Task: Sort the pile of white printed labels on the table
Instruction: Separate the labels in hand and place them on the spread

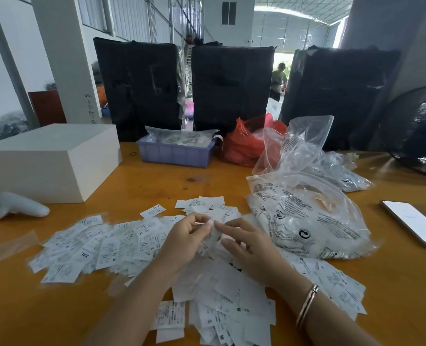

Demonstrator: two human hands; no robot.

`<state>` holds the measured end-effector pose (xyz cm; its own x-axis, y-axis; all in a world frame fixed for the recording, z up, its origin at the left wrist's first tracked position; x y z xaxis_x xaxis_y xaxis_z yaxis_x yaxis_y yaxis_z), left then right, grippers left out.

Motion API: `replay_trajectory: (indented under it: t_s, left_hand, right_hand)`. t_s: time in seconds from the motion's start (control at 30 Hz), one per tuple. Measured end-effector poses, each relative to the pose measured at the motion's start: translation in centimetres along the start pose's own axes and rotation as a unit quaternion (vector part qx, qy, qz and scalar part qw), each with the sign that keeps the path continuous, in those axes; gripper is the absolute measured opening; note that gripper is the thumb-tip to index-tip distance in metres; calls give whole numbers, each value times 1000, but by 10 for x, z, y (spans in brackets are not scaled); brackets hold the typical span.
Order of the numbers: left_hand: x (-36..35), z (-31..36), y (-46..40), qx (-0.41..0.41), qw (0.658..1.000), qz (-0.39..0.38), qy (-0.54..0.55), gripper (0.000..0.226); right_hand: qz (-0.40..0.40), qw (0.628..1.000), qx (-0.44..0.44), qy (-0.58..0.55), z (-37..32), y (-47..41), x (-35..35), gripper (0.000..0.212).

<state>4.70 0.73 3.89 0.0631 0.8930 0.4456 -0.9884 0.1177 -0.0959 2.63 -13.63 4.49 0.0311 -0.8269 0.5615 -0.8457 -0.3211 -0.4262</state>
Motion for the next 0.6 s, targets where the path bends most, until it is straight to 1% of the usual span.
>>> replay_trajectory:
  t_s: [0.1, 0.17, 0.2, 0.27, 0.33, 0.4, 0.47, 0.53, 0.57, 0.6]
  left_hand:
    - [1, -3, -2, 7, 1000, 6, -21, 12]
    - [5, -1, -2, 0, 999, 28, -32, 15]
    - [8, -1, -3, -8, 998, 47, -43, 16]
    - [16, 2, -3, -29, 990, 101, -90, 15]
    - [22, 5, -1, -50, 976, 157, -142, 13]
    - [26, 4, 1, -55, 965, 185, -179, 16]
    - [29, 4, 2, -53, 945, 201, -251, 20]
    - [35, 6, 4, -44, 920, 223, -318, 21]
    - [37, 7, 4, -42, 910, 237, -339, 22]
    - [40, 7, 5, -44, 901, 251, -351, 22]
  right_hand:
    - [-33, 999, 13, 2, -4, 0, -3, 38]
    - [-20, 1000, 3, -6, -6, -3, 2, 38]
    - [12, 1000, -4, -8, -6, -5, 11, 39]
    - [124, 992, -8, -9, -6, -7, 38, 38]
    - [237, 971, -10, 4, -4, -10, 71, 26]
    - [305, 952, -27, 19, 4, -15, 101, 22]
    - [344, 936, -65, 35, 20, -21, 127, 24]
    - [347, 926, -129, 77, 43, -27, 146, 28]
    - [320, 925, -176, 109, 57, -29, 151, 29]
    - [264, 921, -232, 166, 73, -32, 151, 28]
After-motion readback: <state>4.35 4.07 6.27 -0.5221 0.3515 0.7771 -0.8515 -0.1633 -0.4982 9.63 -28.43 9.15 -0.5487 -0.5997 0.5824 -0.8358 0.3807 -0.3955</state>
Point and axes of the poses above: each hand's wrist, its own y-axis away from the middle knuckle, its own x-axis out of the back of the hand, z = x × y, the point moved 7 cm from there along -y, towards the middle knuckle, and after that the axes turned 12 degrees about -y, right-handed, at the moved point
